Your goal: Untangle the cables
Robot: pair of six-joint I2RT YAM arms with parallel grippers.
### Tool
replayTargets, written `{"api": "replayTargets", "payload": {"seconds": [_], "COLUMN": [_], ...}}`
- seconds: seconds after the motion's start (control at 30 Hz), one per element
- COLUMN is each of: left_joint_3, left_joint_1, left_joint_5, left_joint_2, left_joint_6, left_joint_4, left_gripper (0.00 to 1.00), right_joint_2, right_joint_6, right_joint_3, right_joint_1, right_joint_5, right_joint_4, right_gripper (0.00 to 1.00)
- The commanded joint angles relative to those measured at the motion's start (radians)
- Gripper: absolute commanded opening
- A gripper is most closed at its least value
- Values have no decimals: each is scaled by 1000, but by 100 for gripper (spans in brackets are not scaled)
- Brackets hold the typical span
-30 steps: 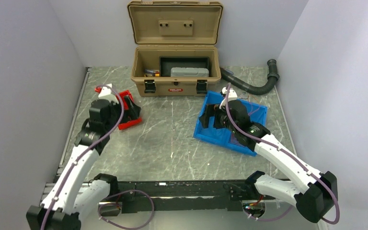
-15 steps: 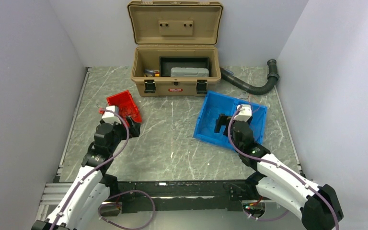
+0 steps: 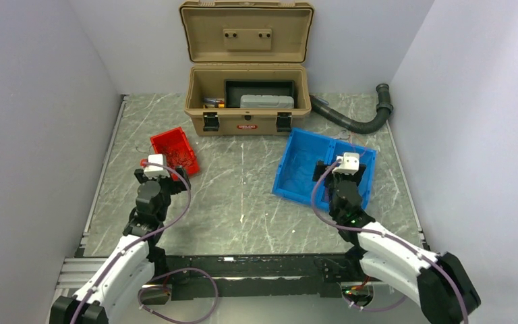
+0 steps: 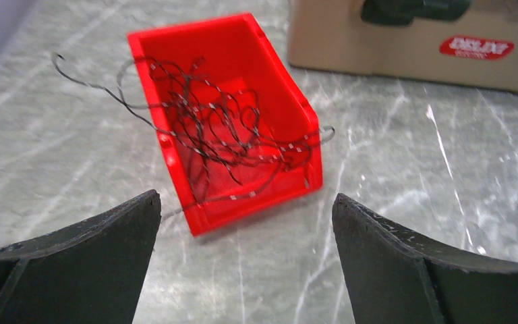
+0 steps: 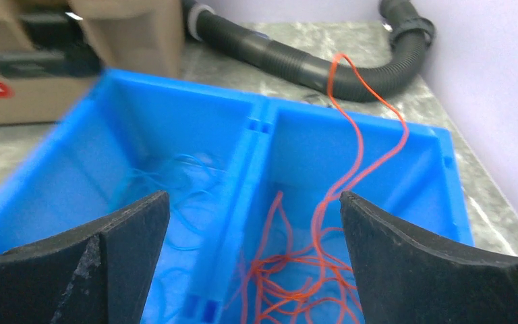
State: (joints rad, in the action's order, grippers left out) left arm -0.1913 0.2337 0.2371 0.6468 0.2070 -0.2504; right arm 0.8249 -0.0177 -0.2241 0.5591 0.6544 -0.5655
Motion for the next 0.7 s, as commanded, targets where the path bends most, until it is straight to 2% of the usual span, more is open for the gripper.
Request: {"api": "replayTargets", "payload": {"seconds": [0.0,0.1,0.13,0.2,0.27,0.5,0.67], "left_joint_3": [37,90,114,138,132,66,89], "left_joint_1": [-2,-17,-29,-55,-75,-80,-80], "left_joint_5": [109,123,116,93,102,139,250], "left_joint_2": [48,124,161,253,326,285,265], "left_joint_6": [-125,-228,-255,-251,-217,-132,-76], "left_joint_4": [-305,-485,-554,-650,-701,-461,-492], "left_gripper": [100,99,99,99,99,99,99], "right_joint_2": [181,375,424,483,481,449,447], "right_joint_6": [97,106,103,95,85,56,45], "right_joint_3": [58,99,98,64,30,51,60], "right_joint_1": [-81,-133,-149,-179,-208,-257,-256], "right_joint_5": [52,91,85,69,-6,-55,-18], "right_joint_4": [-316,-593,-638,-614,-504,-511,-530], "right_gripper": [97,97,97,97,98,97,97]}}
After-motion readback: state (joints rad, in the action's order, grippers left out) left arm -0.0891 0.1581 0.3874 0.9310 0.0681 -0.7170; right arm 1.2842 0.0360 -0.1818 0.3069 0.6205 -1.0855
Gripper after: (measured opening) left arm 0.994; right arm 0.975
